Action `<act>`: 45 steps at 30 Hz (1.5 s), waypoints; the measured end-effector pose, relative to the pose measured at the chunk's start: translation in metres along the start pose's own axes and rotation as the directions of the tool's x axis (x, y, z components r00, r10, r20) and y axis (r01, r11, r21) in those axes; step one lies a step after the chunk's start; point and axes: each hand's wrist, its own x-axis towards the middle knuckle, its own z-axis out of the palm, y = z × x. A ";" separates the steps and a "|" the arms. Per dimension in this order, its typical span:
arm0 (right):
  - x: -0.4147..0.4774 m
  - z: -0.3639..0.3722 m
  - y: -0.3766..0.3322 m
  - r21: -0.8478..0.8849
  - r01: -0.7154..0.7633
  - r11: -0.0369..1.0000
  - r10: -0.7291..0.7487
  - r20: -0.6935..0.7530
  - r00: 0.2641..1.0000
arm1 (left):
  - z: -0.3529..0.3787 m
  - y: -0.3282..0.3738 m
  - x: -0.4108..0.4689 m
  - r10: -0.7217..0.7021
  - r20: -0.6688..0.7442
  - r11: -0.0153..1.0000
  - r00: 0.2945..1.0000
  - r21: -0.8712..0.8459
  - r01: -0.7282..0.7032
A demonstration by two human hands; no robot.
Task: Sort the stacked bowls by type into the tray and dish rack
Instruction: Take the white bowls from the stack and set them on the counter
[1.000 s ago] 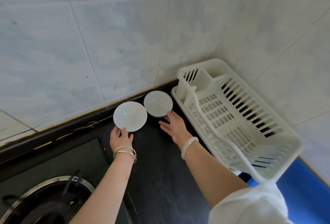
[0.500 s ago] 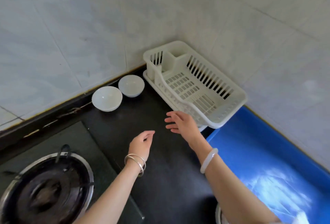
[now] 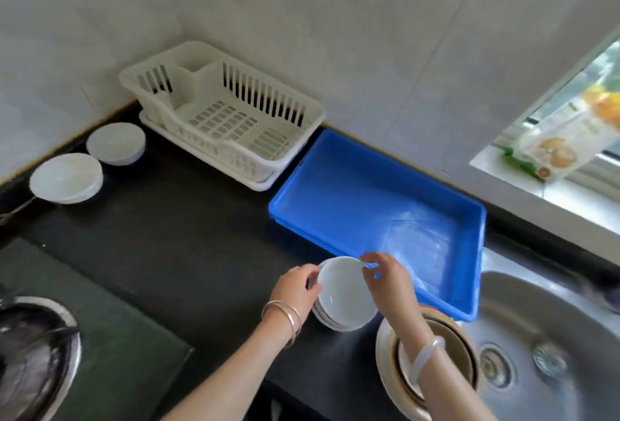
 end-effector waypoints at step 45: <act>-0.014 -0.074 -0.025 0.140 -0.007 0.990 0.032 -0.173 0.984 | -0.060 0.025 0.011 -0.138 -0.142 0.971 0.980 -0.215 0.105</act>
